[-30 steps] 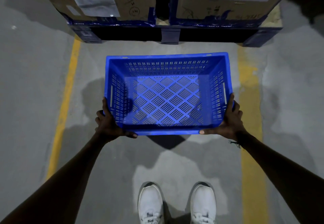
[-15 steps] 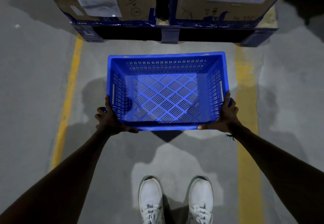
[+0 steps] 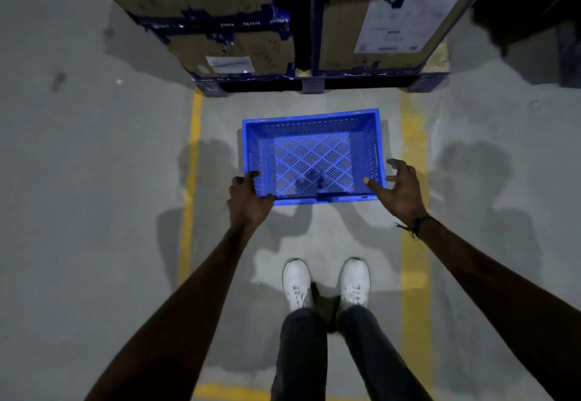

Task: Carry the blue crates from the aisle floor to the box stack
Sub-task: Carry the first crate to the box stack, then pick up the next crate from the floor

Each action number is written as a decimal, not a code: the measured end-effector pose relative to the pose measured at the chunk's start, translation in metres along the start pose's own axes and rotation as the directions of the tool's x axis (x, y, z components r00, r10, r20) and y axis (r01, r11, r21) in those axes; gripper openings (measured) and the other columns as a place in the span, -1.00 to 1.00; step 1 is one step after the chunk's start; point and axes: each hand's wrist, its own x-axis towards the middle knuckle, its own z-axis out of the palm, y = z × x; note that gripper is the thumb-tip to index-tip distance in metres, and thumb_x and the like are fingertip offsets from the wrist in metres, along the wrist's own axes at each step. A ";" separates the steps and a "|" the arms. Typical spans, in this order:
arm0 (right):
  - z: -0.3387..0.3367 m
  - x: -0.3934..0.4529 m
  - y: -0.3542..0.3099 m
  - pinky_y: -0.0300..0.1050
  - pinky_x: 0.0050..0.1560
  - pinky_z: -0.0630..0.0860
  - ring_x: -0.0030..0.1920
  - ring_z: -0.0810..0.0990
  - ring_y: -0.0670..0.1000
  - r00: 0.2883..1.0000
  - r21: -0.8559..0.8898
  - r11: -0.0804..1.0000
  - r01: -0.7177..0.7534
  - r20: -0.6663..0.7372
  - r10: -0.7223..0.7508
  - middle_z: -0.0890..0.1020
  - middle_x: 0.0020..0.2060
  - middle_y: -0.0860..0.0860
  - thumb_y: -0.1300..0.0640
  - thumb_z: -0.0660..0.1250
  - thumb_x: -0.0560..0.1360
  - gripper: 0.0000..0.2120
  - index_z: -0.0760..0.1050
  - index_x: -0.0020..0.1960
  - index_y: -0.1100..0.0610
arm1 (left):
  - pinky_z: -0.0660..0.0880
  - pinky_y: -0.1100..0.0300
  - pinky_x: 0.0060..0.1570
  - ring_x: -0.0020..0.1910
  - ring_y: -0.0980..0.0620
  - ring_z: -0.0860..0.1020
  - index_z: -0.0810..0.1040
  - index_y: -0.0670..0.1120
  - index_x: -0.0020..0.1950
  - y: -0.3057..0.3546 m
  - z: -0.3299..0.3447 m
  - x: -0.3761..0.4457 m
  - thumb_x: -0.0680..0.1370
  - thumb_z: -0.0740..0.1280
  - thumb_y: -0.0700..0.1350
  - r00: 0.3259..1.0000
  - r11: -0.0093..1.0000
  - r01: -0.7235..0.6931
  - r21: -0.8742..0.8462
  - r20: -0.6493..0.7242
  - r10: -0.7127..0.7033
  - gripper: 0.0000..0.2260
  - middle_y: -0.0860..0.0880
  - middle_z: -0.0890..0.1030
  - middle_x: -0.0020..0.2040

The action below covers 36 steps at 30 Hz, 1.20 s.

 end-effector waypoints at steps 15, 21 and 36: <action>-0.219 -0.247 -0.166 -0.51 -0.21 0.45 -0.14 0.62 -0.15 0.989 0.280 0.960 -0.023 -0.134 0.063 0.60 0.09 0.02 0.11 0.49 0.48 -0.64 0.50 0.23 0.11 | 0.57 0.09 0.00 -0.37 0.21 0.50 0.64 -0.10 -0.05 0.160 -0.244 -0.231 0.43 0.41 -0.34 0.976 0.948 -0.207 -0.244 0.019 0.218 -0.82 0.06 0.58 -0.27; -0.244 -0.298 -0.164 -0.02 -0.05 0.60 -0.05 0.68 0.11 0.955 0.381 0.924 -0.002 -0.275 0.115 0.64 -0.07 -0.08 0.11 0.49 0.47 -0.74 0.54 0.12 0.01 | 0.47 0.39 -0.22 -0.16 -0.05 0.64 0.69 -0.20 0.04 0.176 -0.265 -0.250 0.48 0.33 -0.31 0.922 0.902 -0.345 -0.259 0.089 0.378 -0.80 -0.09 0.68 -0.15; -0.119 -0.523 -0.166 -0.14 -0.18 0.59 -0.13 0.68 0.05 0.413 0.712 0.702 -0.019 -0.634 0.654 0.68 -0.09 0.06 0.19 0.42 0.51 -0.80 0.55 0.13 0.08 | 0.54 0.09 -0.11 -0.23 0.10 0.60 0.69 -0.17 0.01 0.231 -0.202 -0.297 0.50 0.39 -0.34 0.362 0.689 -0.661 -0.297 0.678 0.640 -0.85 0.00 0.68 -0.24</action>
